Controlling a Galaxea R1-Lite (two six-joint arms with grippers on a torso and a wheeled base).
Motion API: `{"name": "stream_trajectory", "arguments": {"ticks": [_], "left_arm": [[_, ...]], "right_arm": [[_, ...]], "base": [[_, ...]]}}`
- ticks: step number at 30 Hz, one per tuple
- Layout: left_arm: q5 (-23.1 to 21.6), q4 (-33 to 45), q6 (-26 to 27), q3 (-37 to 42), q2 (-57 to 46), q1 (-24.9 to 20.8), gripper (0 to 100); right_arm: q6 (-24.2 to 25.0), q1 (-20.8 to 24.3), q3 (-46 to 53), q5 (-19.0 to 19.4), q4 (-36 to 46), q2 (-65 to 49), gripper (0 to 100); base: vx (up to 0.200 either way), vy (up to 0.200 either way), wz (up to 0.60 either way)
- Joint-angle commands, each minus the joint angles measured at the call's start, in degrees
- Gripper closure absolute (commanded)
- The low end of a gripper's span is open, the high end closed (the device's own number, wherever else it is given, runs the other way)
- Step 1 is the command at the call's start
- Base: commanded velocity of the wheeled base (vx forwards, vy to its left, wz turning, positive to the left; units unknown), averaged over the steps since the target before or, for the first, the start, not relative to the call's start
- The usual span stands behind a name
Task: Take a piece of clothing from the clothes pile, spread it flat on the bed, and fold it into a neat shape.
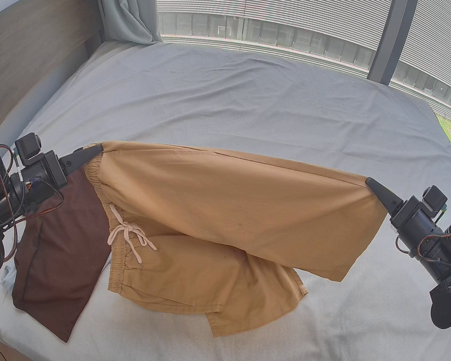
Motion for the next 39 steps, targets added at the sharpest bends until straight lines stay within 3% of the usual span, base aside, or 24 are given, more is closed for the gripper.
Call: {"name": "stream_trajectory", "arguments": {"ticks": [1,16,28,39], "left_arm": [[0.1,0.0,0.1,-0.1,0.5,0.1,100],[0.2,0.0,1.5,-0.2,0.8,0.0,100],[1.0,0.0,1.5,-3.7,4.6,-0.7,100],[5.7,0.0,1.0,-8.7,9.2,-2.3,100]], "right_arm": [[0.0,-0.8,-0.4,0.0,0.0,0.1,100],[-0.2,-0.4,-0.8,0.1,0.1,0.1,100],[-0.3,-0.5,-7.9,0.1,0.1,7.2,100],[-0.1,-0.6,-16.4,-0.1,0.1,14.1,100]], "base": [[0.000,0.000,0.00],[0.000,0.000,0.00],[0.000,0.000,0.00],[0.000,0.000,0.00]]}}
